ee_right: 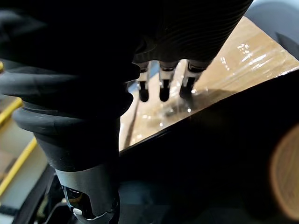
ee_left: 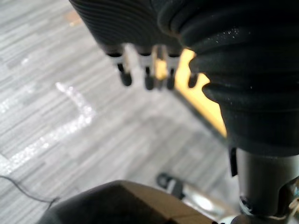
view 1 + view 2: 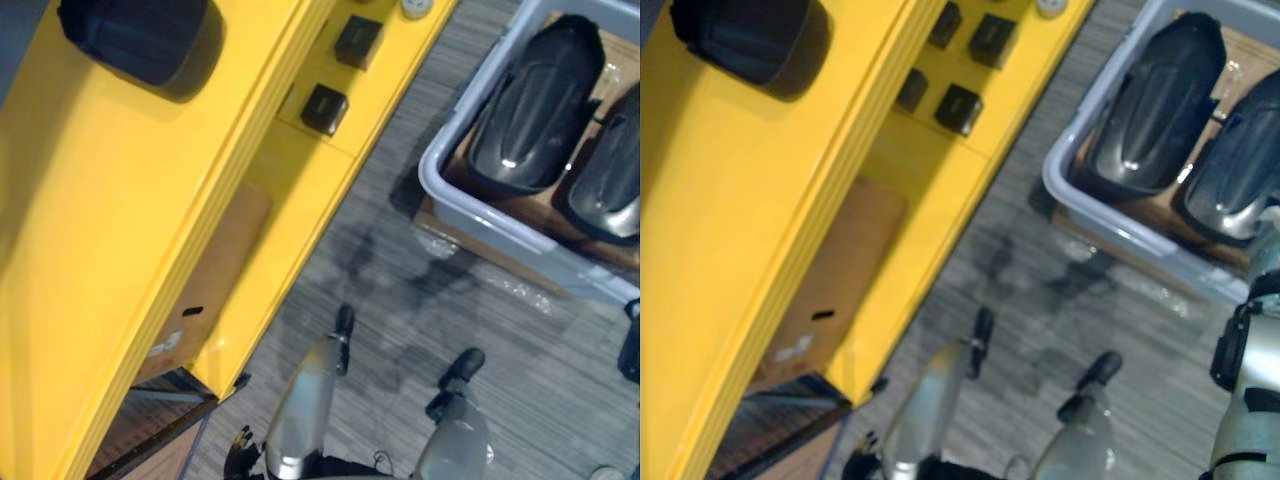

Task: Walk over and take plastic housings, then place them on the shelf

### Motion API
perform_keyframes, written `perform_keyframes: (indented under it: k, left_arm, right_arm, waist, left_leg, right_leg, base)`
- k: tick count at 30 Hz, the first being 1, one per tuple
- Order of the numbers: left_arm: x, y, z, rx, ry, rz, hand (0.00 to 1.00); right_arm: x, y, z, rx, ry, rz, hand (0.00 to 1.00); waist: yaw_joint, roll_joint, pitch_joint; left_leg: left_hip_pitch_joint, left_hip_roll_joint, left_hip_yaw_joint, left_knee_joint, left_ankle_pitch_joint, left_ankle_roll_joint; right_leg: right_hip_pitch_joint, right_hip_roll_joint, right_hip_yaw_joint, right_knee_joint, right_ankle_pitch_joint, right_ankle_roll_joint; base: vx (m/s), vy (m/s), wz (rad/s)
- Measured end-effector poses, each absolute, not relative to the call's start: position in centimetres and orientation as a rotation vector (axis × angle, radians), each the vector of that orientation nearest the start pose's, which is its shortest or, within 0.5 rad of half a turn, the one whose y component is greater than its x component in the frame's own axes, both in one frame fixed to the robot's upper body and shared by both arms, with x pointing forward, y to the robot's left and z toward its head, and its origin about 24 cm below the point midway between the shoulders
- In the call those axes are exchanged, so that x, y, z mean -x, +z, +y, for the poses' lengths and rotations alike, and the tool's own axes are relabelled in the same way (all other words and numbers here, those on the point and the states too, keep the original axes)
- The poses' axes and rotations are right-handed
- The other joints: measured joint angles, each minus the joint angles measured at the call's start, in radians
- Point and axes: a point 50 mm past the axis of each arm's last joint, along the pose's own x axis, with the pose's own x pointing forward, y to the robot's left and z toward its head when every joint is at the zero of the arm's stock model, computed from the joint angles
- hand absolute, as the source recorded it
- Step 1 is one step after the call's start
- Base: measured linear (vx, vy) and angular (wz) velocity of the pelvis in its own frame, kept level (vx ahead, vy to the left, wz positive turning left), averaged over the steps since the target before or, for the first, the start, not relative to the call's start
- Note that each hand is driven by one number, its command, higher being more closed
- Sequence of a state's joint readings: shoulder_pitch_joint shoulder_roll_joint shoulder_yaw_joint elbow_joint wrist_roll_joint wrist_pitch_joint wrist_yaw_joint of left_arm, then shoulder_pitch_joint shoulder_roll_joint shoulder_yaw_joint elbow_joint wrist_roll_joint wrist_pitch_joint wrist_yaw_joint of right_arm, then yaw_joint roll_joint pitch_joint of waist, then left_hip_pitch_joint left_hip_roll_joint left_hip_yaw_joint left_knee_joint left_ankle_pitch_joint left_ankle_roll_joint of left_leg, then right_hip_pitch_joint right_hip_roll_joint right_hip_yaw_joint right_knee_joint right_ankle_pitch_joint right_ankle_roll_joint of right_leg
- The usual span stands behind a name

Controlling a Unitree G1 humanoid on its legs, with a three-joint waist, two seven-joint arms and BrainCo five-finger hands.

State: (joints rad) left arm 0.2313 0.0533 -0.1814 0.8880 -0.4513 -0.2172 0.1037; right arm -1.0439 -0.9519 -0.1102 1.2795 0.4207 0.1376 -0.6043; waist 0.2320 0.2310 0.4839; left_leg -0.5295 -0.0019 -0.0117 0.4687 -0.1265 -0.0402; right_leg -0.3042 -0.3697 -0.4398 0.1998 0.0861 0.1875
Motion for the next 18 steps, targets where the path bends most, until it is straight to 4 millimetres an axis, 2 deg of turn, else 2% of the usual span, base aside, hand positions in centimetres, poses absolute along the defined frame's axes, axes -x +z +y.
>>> perform_keyframes:
  k: [4,5,8,10,13,18]
  left_arm:
    - [-9.1,-15.3,15.1,0.253,0.232,0.92,0.0]
    - [-9.1,-15.3,15.1,0.256,0.23,0.918,0.0]
    - [-9.3,-15.2,14.9,0.267,0.215,0.913,0.0]
    - [-9.6,-15.2,14.5,0.274,0.202,0.907,0.0]
    - [-9.9,-15.1,14.2,0.293,0.194,0.903,0.0]
    - [-10.1,-15.1,13.8,0.294,0.173,0.898,0.0]
  right_arm:
    - [-28.8,22.3,-44.7,0.127,-1.328,0.106,0.0]
    - [-28.8,22.3,-44.7,0.131,-1.329,0.113,1.0]
    - [-28.5,22.3,-45.0,0.166,-1.329,0.156,1.0]
    - [-27.5,22.9,-45.8,0.25,-1.349,0.196,1.0]
    - [-26.3,23.6,-46.8,0.345,-1.361,0.259,1.0]
    - [-24.5,24.7,-48.1,0.409,-1.343,0.356,1.0]
  waist:
    - [0.034,0.033,-0.024]
    - [0.036,0.033,-0.024]
    - [0.044,0.043,-0.03]
    - [0.059,0.056,-0.04]
    - [0.071,0.061,-0.044]
    - [0.086,0.082,-0.06]
  left_leg:
    - [-0.071,0.004,-0.011,0.04,-0.006,-0.001]
    - [-0.078,0.006,-0.012,0.047,-0.01,-0.006]
    - [-0.102,0.008,-0.021,0.083,-0.032,-0.008]
    - [-0.121,0.006,-0.029,0.096,-0.042,-0.007]
    - [-0.135,0.003,-0.036,0.095,-0.041,-0.008]
    - [-0.136,0.004,-0.039,0.093,-0.038,-0.004]
  right_leg:
    - [-0.072,-0.005,0.0,0.052,-0.016,-0.01]
    - [-0.078,-0.005,0.0,0.058,-0.017,-0.011]
    - [-0.094,-0.006,-0.003,0.087,-0.032,-0.019]
    - [-0.107,-0.01,-0.006,0.102,-0.041,-0.018]
    - [-0.123,-0.014,-0.012,0.115,-0.048,-0.021]
    - [-0.135,-0.021,-0.024,0.143,-0.066,-0.014]
  base:
    - [-0.06,0.001,0.03]
    - [-0.07,-0.012,-0.01]
    - [-0.05,-0.001,0.01]
    - [-0.05,0.004,0.05]
    - [-0.02,-0.007,0.04]
    - [0.03,-0.037,0.02]
